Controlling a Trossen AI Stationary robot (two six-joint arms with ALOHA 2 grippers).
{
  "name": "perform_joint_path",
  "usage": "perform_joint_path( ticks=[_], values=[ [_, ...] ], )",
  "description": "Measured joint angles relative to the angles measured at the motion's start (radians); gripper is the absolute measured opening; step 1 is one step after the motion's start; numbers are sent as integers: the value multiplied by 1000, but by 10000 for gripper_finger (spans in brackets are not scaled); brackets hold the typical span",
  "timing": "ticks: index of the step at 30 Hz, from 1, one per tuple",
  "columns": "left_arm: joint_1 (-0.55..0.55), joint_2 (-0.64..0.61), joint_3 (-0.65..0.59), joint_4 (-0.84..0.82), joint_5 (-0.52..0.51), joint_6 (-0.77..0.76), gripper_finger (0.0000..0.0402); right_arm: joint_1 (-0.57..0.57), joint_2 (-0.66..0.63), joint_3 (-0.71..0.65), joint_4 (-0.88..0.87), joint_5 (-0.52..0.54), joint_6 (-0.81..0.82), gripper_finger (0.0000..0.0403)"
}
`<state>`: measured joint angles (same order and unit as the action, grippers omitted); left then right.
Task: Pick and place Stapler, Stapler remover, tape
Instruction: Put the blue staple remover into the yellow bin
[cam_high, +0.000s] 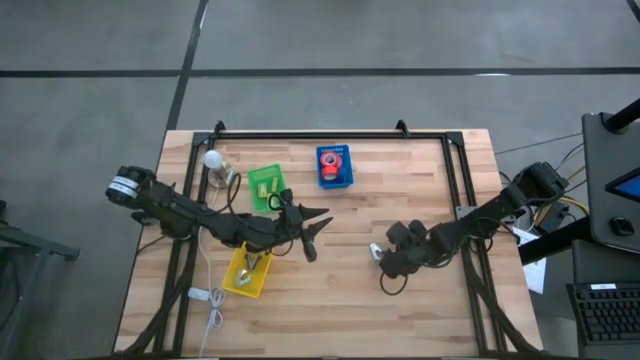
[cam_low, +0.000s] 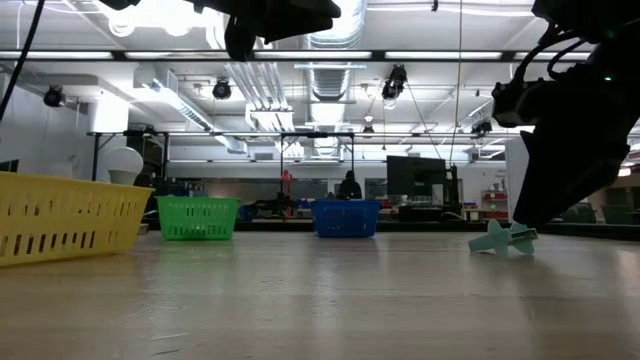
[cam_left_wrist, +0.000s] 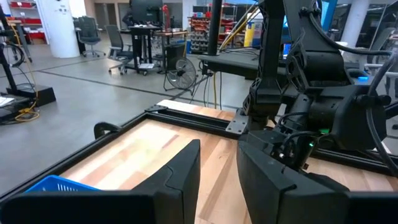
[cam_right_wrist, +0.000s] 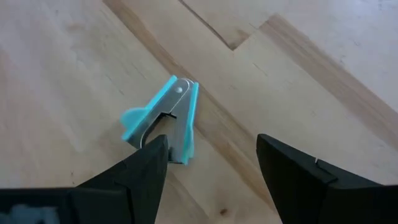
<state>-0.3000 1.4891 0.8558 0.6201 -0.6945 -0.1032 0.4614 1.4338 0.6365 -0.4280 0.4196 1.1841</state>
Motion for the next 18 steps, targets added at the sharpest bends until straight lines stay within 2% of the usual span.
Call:
perform_joint_path(
  ticks=[18],
  values=[
    [0,0,0,0,-1,-1,108,-10,1,-9,35,-2,-27,162]
  ],
)
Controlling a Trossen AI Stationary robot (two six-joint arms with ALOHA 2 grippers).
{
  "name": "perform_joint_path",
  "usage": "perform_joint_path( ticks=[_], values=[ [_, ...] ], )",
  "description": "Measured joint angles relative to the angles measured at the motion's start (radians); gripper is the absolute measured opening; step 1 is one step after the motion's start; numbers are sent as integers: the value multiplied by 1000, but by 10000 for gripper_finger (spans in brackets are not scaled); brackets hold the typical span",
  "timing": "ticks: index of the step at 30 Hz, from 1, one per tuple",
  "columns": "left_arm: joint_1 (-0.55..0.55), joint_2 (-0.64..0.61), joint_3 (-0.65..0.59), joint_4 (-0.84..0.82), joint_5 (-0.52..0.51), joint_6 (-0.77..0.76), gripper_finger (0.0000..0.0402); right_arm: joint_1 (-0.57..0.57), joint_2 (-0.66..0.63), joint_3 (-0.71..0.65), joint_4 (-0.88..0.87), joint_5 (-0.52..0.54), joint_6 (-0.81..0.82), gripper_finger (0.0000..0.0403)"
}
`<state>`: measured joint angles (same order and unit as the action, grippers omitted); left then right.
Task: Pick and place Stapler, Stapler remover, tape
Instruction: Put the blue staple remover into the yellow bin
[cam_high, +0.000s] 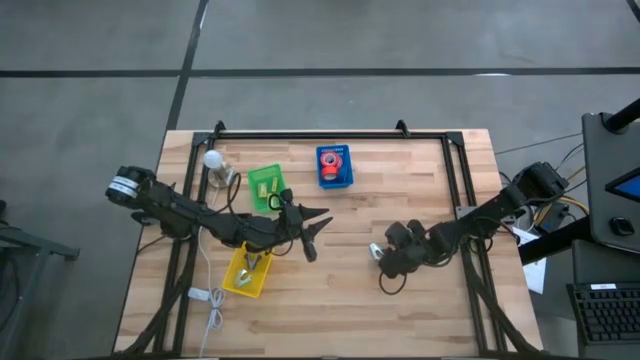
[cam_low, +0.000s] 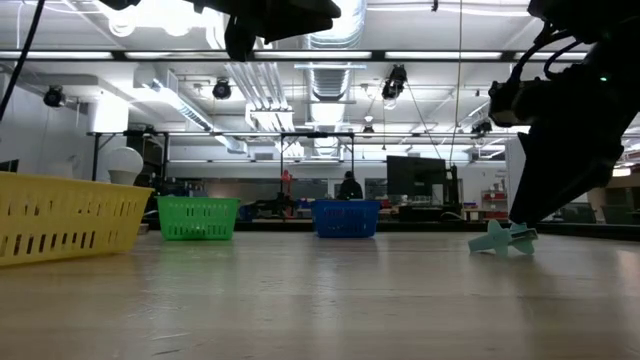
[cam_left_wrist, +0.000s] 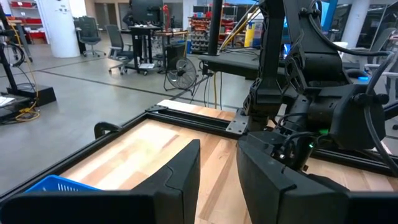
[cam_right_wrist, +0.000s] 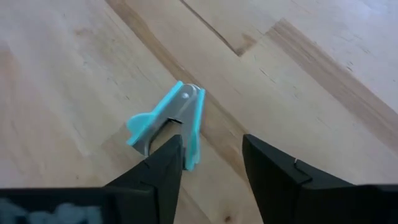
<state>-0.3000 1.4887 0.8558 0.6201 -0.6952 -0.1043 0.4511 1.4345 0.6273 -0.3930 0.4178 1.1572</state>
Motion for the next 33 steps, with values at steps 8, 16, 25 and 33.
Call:
perform_joint_path(
  ticks=[8,16,25,33],
  values=[
    [0,0,0,0,0,0,108,-1,0,-4,40,-1,-34,130],
    [0,0,0,0,0,2,108,0,0,-27,48,-9,0,107],
    [0,0,0,0,0,3,108,0,2,-56,105,-5,-21,71],
    [1,0,0,-11,0,15,108,0,3,-68,154,2,-79,14]
  ],
)
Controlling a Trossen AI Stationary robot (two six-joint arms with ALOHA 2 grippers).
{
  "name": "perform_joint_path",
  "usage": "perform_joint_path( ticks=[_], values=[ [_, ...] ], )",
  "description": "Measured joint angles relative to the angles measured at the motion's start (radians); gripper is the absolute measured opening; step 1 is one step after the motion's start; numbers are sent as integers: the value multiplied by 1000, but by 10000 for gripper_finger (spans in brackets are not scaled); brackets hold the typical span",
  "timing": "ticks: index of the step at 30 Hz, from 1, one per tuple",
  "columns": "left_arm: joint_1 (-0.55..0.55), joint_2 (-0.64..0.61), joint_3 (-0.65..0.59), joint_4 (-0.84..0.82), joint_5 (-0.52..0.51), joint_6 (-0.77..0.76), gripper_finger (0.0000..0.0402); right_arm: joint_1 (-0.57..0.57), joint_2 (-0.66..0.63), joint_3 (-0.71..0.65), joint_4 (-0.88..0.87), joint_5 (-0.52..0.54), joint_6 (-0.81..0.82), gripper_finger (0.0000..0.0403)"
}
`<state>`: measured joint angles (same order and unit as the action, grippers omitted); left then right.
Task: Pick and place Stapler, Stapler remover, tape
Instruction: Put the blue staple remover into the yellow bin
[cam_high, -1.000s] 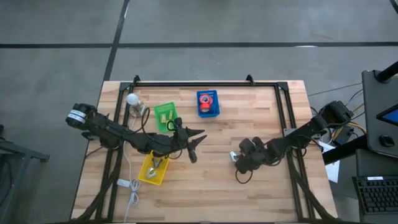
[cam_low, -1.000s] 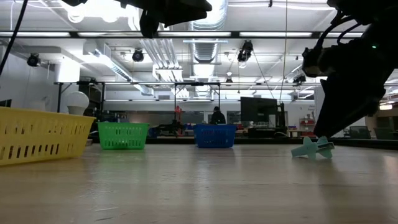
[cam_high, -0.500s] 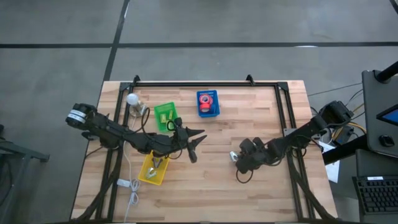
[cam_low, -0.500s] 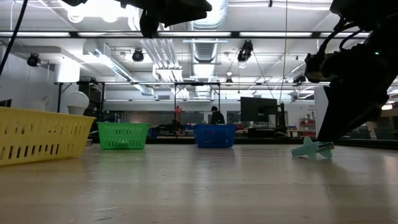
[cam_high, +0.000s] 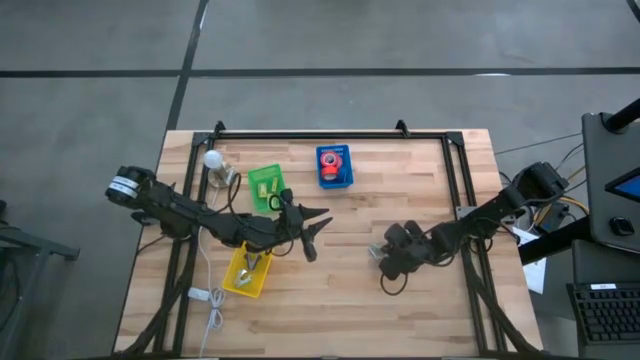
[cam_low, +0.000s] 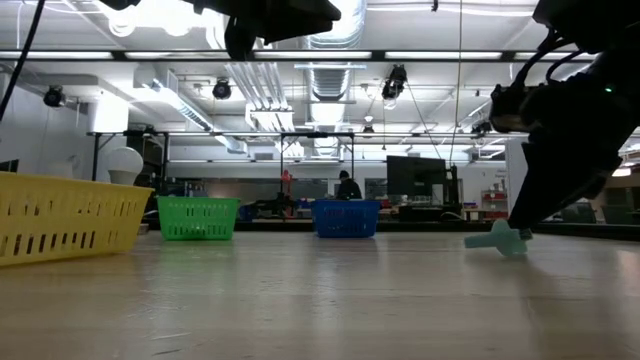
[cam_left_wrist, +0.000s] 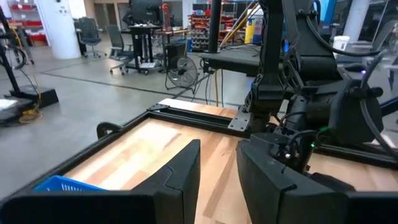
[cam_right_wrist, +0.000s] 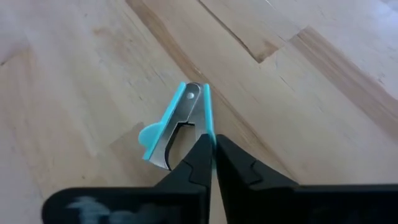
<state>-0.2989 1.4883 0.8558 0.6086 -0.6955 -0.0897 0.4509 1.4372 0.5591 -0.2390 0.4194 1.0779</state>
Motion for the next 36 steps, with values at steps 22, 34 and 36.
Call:
perform_joint_path(
  ticks=[22,34,36],
  values=[
    [9,100,1,78,535,306,108,-55,-57,130,124,-149,-299,8],
    [10,211,121,32,634,321,108,-125,-103,167,174,-308,-383,8],
    [10,235,156,-30,635,321,108,-132,-101,178,182,-322,-388,8]
  ],
)
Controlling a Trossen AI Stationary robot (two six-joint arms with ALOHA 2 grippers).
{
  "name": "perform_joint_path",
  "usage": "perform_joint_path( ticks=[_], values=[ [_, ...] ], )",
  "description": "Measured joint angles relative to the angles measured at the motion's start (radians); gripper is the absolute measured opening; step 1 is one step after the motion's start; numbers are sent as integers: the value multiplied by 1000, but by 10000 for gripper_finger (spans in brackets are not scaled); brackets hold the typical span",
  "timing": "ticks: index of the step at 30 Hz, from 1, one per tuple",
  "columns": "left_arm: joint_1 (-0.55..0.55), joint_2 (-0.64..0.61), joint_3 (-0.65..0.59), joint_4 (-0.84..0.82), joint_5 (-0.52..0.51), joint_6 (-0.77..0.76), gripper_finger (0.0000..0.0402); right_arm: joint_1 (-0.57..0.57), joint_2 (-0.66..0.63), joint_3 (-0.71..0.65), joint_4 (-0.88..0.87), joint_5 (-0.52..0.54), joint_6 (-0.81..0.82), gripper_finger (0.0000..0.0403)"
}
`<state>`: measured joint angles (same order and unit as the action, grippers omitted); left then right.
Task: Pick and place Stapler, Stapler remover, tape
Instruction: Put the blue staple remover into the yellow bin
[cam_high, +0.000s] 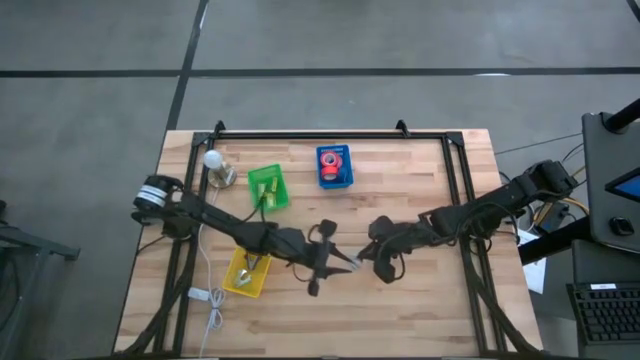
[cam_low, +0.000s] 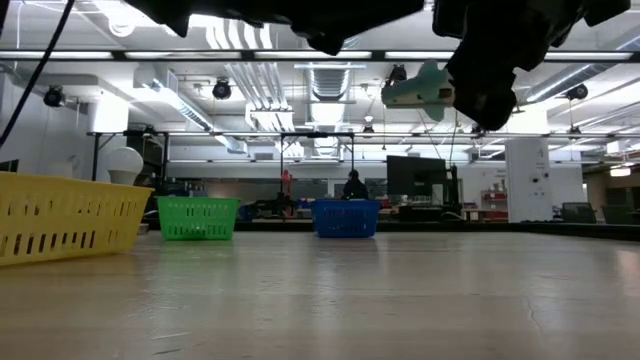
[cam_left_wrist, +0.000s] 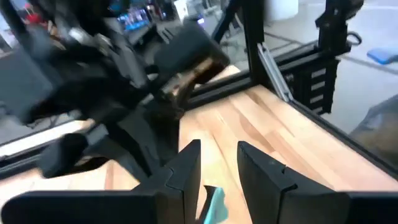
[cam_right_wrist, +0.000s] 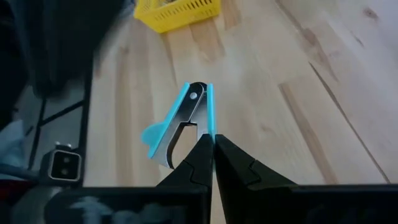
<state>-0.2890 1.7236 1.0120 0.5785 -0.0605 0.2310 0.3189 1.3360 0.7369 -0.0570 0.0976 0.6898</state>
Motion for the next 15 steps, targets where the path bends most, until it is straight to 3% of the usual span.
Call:
perform_joint_path(
  ticks=[8,15],
  values=[
    [0,74,126,-141,1,-27,108,-3,-2,9,-5,-5,-14,8],
    [0,77,164,-285,15,-69,108,-3,-1,8,-8,-12,-14,8]
  ],
)
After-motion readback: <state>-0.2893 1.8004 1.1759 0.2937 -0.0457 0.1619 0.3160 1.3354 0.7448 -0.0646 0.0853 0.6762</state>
